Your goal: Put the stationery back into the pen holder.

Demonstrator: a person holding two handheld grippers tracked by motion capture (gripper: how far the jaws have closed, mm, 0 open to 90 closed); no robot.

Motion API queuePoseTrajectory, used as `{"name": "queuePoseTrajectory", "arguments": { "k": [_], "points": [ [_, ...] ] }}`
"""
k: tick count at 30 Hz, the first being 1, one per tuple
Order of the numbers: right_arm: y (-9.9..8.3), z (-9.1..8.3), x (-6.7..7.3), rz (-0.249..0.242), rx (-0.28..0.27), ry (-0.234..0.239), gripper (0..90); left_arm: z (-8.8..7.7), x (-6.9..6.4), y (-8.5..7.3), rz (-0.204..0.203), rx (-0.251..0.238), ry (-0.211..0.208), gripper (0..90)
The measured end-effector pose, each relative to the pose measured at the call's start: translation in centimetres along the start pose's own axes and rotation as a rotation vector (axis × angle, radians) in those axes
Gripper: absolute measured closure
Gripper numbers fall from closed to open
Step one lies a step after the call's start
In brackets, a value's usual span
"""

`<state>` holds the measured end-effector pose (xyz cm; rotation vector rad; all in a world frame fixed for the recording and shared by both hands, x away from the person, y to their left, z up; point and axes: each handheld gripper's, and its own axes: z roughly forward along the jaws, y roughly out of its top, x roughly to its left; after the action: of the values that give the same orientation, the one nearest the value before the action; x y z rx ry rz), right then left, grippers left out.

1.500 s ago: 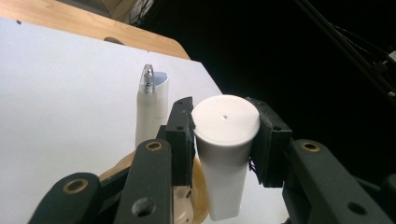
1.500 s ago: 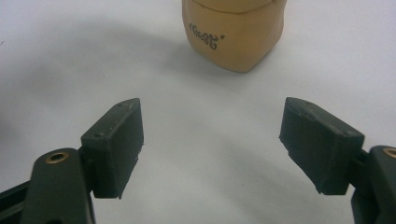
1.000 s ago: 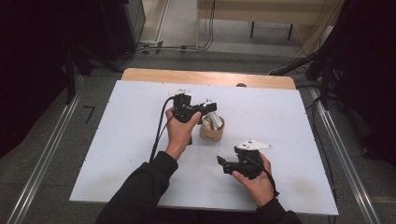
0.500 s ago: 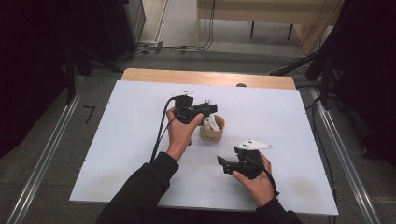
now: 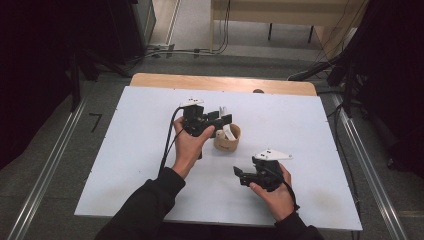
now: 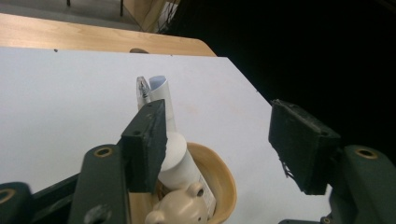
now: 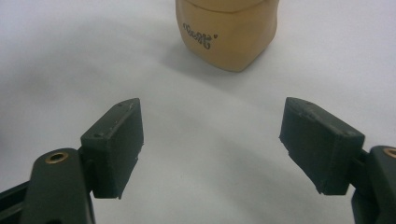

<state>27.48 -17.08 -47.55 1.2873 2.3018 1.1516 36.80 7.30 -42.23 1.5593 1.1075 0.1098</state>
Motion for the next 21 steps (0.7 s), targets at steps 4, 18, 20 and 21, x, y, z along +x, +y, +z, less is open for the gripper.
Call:
{"name": "queuePoseTrajectory", "arguments": {
  "k": [4, 18, 20, 21],
  "points": [
    [0.0, 0.0, 0.0, 0.002, 0.001, -0.003, 20.1, -0.8, 0.2, -0.2, -0.007, -0.012, 0.001, 33.3],
    [0.0, -0.3, -0.4, 0.008, -0.005, -0.014, 20.0, -4.3, 0.7, -2.0, -0.014, -0.007, 0.011, 22.0],
    [0.0, -0.3, -0.4, 0.013, -0.004, -0.014, 20.0, -4.7, 0.9, -2.3, -0.016, -0.01, 0.027, 18.9],
    [-0.1, -0.3, -0.4, 0.012, -0.005, -0.015, 19.9, -4.8, 1.0, -2.5, -0.016, -0.005, 0.029, 17.5]
  ]
}}
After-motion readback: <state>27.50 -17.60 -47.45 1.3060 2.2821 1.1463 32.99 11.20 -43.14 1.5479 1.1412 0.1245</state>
